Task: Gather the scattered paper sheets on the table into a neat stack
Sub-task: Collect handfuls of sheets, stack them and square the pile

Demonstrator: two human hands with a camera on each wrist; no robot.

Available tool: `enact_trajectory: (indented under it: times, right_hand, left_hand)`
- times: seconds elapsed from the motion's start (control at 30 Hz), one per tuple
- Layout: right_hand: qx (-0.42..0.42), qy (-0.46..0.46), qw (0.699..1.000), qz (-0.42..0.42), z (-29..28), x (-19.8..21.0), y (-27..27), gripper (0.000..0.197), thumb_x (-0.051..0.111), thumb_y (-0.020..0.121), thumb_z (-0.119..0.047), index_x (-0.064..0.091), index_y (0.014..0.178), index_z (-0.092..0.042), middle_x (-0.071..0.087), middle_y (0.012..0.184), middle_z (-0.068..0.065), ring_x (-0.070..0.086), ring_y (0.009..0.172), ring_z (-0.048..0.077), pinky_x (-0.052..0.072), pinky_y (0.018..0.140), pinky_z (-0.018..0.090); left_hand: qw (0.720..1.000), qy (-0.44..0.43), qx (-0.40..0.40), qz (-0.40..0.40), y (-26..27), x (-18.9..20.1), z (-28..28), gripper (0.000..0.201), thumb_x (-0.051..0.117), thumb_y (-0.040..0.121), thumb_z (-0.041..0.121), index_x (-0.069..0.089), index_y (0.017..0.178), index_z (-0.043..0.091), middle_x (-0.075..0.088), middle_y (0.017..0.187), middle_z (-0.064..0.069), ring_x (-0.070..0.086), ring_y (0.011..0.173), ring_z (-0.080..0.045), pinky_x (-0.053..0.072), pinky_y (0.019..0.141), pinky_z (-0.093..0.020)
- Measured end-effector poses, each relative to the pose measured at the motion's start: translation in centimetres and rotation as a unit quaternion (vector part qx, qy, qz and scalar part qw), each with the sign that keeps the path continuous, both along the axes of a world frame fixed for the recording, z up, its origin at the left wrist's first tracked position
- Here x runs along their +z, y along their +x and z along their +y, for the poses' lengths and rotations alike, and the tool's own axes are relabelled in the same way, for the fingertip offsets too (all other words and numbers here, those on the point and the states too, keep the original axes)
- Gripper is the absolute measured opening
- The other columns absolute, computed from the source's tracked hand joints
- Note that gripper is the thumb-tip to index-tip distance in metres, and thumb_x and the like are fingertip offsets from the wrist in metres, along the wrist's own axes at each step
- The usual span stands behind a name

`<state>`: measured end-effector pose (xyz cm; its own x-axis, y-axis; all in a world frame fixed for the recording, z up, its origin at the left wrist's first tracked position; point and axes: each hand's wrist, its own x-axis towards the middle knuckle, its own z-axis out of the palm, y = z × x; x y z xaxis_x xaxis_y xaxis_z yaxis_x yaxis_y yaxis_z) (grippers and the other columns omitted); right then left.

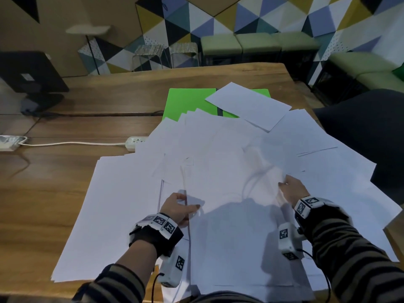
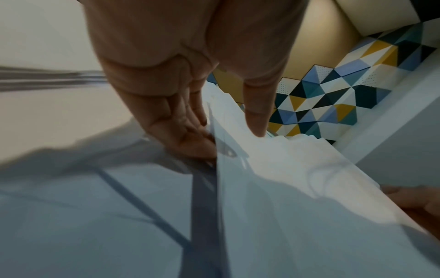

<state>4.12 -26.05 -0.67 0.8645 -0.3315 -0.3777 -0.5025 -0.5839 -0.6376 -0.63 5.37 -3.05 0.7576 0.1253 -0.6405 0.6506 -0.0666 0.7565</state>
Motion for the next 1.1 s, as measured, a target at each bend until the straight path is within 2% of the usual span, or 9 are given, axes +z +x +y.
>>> enact_trajectory:
  times: [0.13, 0.27, 0.4, 0.47, 0.57, 0.7, 0.87, 1.03, 1.1]
  right_hand:
    - [-0.018, 0.014, 1.000, -0.003, -1.5, 0.4, -0.1, 0.018, 0.043, 0.093, -0.002, 0.057, 0.103, -0.003, 0.050, 0.096, 0.009, 0.045, 0.091, 0.021, 0.031, 0.076, 0.026]
    - [0.014, 0.044, 0.999, 0.020, -2.9, -0.7, 0.6, 0.015, 0.049, 0.090, -0.004, 0.059, 0.100, -0.010, 0.059, 0.106, 0.015, 0.050, 0.094, 0.021, 0.042, 0.090, 0.038]
    - [0.033, 0.030, 0.999, 0.029, -0.5, -1.3, 0.5, 0.025, 0.044, 0.092, -0.001, 0.056, 0.114, 0.002, 0.055, 0.107, 0.011, 0.051, 0.100, 0.026, 0.039, 0.089, 0.034]
    - [-0.014, -0.018, 1.000, 0.014, 0.1, -1.0, 0.4, 0.027, 0.044, 0.092, -0.005, 0.052, 0.116, 0.004, 0.057, 0.113, 0.018, 0.052, 0.099, 0.031, 0.037, 0.084, 0.032]
    - [-0.092, 0.001, 0.996, 0.001, -1.0, -1.0, -0.3, 0.041, 0.059, 0.089, -0.017, 0.047, 0.125, -0.001, 0.052, 0.129, 0.021, 0.051, 0.117, 0.036, 0.038, 0.096, 0.036]
    - [-0.002, -0.017, 1.000, 0.014, -1.5, -1.9, -1.4, 0.034, 0.060, 0.084, 0.000, 0.053, 0.117, 0.002, 0.060, 0.120, 0.023, 0.056, 0.111, 0.036, 0.042, 0.093, 0.039]
    - [-0.014, -0.095, 0.993, -0.072, 1.3, -1.3, -1.8, 0.034, 0.045, 0.089, 0.001, 0.055, 0.121, -0.004, 0.057, 0.122, 0.021, 0.054, 0.112, 0.037, 0.041, 0.091, 0.033]
    - [0.086, -0.026, 0.996, -0.026, 1.6, -2.1, -1.3, 0.018, 0.050, 0.087, 0.003, 0.061, 0.098, -0.004, 0.064, 0.099, 0.015, 0.059, 0.098, 0.028, 0.040, 0.083, 0.030]
    - [0.099, 0.006, 0.995, -0.029, 1.9, -2.2, -1.2, 0.014, 0.051, 0.086, 0.003, 0.059, 0.092, -0.006, 0.062, 0.090, 0.012, 0.058, 0.091, 0.025, 0.039, 0.080, 0.029]
  left_hand:
    - [1.000, 0.022, -0.008, -0.012, -0.1, 0.3, -0.6, 0.042, 0.077, 0.073, 0.005, 0.052, 0.107, 0.002, 0.062, 0.078, -0.012, 0.058, 0.052, -0.017, 0.045, 0.039, -0.019]
    - [0.999, 0.016, -0.046, -0.020, -0.1, 0.7, -1.2, 0.022, 0.071, 0.077, -0.003, 0.062, 0.097, -0.009, 0.065, 0.066, -0.006, 0.062, 0.046, -0.009, 0.049, 0.044, -0.018]
    - [0.991, 0.056, -0.099, -0.068, -0.3, 1.0, -1.7, 0.014, 0.070, 0.079, 0.001, 0.061, 0.079, 0.013, 0.062, 0.052, 0.014, 0.059, 0.048, 0.002, 0.043, 0.046, -0.010]
    - [0.989, 0.073, -0.097, -0.085, -0.1, 1.1, -1.6, 0.012, 0.067, 0.081, 0.004, 0.060, 0.085, 0.014, 0.065, 0.071, 0.004, 0.064, 0.070, -0.012, 0.048, 0.061, -0.017]
    - [0.991, 0.071, -0.090, -0.075, 0.1, 1.1, -0.8, 0.015, 0.067, 0.075, 0.018, 0.058, 0.087, 0.015, 0.064, 0.088, -0.009, 0.061, 0.086, -0.026, 0.050, 0.078, -0.036]
    - [0.993, 0.024, -0.087, -0.073, 0.1, -0.9, 0.6, 0.054, 0.066, 0.051, 0.039, 0.059, 0.102, 0.023, 0.067, 0.109, -0.011, 0.062, 0.104, -0.030, 0.047, 0.096, -0.053]
    - [0.994, -0.042, -0.054, -0.083, -0.1, 1.5, 0.0, 0.028, 0.062, 0.076, 0.003, 0.058, 0.095, 0.022, 0.066, 0.094, -0.011, 0.060, 0.093, -0.030, 0.049, 0.086, -0.043]
    - [0.993, -0.016, -0.081, -0.083, -0.1, 1.5, 0.0, 0.047, 0.073, 0.055, 0.031, 0.066, 0.099, 0.017, 0.071, 0.099, -0.007, 0.066, 0.097, -0.027, 0.053, 0.086, -0.041]
    - [0.995, -0.032, -0.059, -0.078, -0.2, 1.3, 0.2, 0.041, 0.076, 0.058, 0.023, 0.065, 0.096, 0.013, 0.070, 0.093, -0.010, 0.065, 0.091, -0.028, 0.053, 0.081, -0.038]
